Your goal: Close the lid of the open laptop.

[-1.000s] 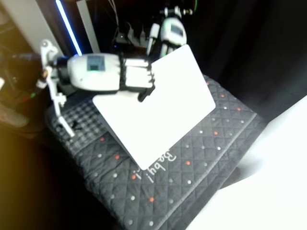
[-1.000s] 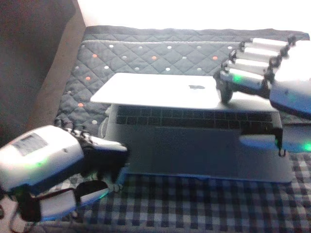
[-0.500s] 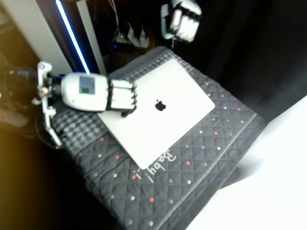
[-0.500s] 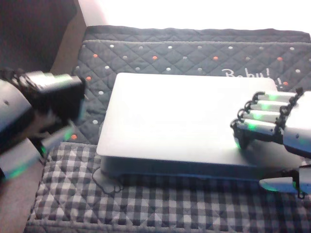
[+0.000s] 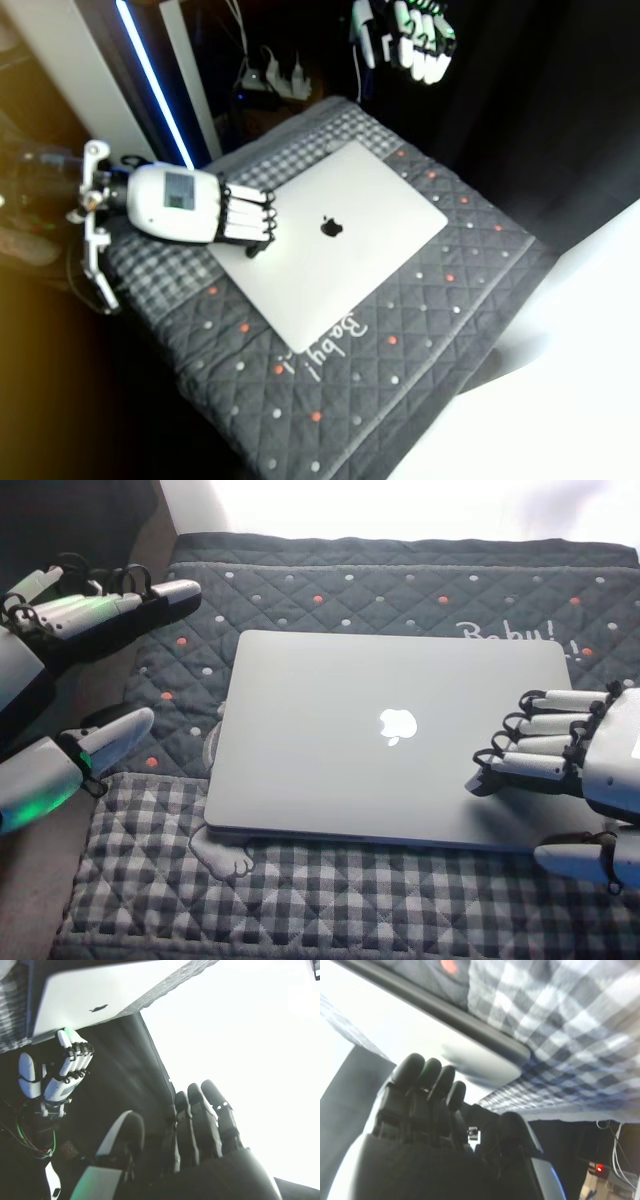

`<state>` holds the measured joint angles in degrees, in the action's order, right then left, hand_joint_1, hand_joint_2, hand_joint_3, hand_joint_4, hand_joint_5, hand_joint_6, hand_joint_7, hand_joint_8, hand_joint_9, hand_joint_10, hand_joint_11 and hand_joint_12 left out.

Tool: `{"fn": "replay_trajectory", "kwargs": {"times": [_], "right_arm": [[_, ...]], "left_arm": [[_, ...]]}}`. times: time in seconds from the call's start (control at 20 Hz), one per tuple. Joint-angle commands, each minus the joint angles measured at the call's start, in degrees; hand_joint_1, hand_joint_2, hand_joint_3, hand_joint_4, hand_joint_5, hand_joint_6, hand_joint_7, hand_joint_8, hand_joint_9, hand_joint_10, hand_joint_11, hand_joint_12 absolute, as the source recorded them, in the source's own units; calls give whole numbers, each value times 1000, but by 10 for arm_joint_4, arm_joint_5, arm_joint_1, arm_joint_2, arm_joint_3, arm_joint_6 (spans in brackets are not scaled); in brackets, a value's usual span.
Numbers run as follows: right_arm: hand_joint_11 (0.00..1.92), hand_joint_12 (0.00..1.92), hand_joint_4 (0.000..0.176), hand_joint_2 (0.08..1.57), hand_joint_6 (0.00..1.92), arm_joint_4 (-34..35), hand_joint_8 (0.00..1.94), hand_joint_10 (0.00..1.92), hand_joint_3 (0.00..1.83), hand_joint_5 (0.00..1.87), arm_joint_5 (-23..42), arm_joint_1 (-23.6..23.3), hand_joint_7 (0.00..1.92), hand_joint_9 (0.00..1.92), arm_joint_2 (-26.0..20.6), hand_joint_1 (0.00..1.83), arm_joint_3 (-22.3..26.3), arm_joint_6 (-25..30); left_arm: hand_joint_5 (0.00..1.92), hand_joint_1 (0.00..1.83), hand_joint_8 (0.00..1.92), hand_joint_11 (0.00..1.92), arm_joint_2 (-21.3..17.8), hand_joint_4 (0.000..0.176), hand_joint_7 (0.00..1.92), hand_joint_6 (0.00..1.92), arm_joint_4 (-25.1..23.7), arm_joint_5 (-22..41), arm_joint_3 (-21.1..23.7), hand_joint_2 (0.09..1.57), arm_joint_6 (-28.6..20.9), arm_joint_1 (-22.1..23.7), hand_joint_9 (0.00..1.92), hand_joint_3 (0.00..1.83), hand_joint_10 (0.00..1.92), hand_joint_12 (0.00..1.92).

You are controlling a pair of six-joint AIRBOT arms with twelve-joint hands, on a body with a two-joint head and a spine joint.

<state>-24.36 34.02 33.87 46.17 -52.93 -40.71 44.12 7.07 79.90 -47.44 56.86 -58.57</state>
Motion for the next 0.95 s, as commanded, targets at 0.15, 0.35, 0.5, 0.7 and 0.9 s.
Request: {"fn": "replay_trajectory", "kwargs": {"times": [0.15, 0.35, 0.5, 0.7, 0.9], "right_arm": [[0, 1715, 0, 1477, 711, 10, 149, 908, 3, 4, 90, -2, 375, 99, -28, 201, 10, 1], [0, 50, 20, 1432, 3, 58, 2, 3, 0, 4, 131, -2, 2, 0, -46, 194, 19, -44], [0, 0, 0, 1402, 0, 109, 0, 0, 0, 0, 164, -2, 0, 0, -64, 352, 26, -89], [0, 0, 14, 1441, 0, 162, 0, 0, 7, 0, 219, -1, 0, 0, -89, 224, 35, -118], [0, 0, 0, 1444, 0, 189, 0, 0, 4, 0, 266, 5, 0, 0, -105, 175, 37, -121]], "left_arm": [[279, 634, 6, 0, -3, 0, 414, 44, 7, 75, -6, 1468, 2, 9, 414, 0, 124, 1270], [230, 575, 3, 0, -3, 1, 288, 9, 20, 78, -9, 1477, 10, 10, 283, 4, 56, 956], [37, 480, 0, 0, -3, 28, 45, 5, 32, 90, -11, 1457, 13, 10, 39, 0, 10, 320], [0, 422, 0, 0, -7, 85, 0, 0, 50, 111, -16, 1385, 13, 9, 0, 0, 0, 0], [0, 213, 0, 0, -15, 134, 0, 0, 70, 135, -20, 1272, 12, 7, 0, 0, 0, 0]]}}
